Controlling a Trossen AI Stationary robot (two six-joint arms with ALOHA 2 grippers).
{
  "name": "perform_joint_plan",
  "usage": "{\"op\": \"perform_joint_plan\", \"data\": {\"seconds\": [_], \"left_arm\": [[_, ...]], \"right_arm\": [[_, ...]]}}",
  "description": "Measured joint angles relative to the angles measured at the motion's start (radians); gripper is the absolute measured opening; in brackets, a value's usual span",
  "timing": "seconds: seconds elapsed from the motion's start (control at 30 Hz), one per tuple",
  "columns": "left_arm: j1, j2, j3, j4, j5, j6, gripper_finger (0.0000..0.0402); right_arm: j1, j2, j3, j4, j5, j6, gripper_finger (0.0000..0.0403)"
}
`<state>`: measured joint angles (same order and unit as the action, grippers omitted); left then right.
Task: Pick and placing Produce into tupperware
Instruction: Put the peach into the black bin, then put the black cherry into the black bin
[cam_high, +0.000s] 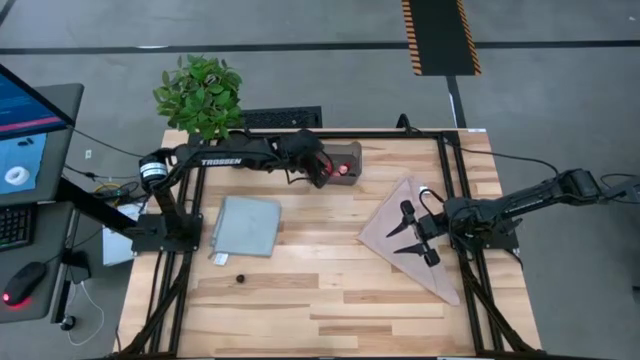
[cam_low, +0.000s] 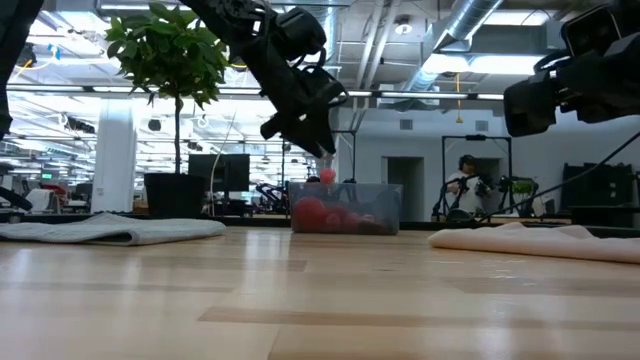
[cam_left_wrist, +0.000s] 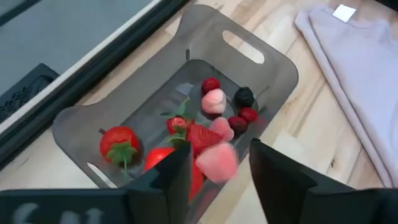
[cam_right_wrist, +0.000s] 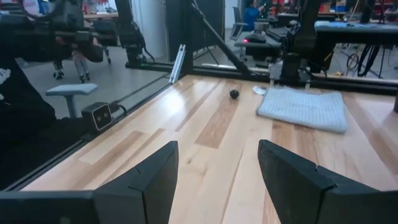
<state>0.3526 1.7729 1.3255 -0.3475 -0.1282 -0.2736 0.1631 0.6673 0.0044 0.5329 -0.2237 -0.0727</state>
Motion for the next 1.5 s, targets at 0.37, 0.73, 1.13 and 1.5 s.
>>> {"op": "perform_joint_plan", "data": {"seconds": [0.37, 0.73, 1.13, 1.5], "left_arm": [[-0.020, -0.053, 0.001, -0.149, 0.004, 0.034, 0.0172], [-0.449, -0.209, -0.049, -0.547, -0.284, -0.253, 0.0146], [-0.984, -0.216, -0.162, -0.737, -0.422, -0.952, 0.0142], [-1.225, -0.215, -0.342, -0.580, -0.279, -1.393, 0.0142]], "right_arm": [[0.000, 0.075, 0.000, 0.096, -0.007, 0.012, 0.0243], [0.000, 0.184, 0.000, 0.150, -0.009, 0.048, 0.0243], [-0.005, 0.313, -0.001, 0.291, -0.006, 0.038, 0.0243], [-0.032, 0.322, -0.001, 0.291, 0.000, 0.039, 0.0243]]}}
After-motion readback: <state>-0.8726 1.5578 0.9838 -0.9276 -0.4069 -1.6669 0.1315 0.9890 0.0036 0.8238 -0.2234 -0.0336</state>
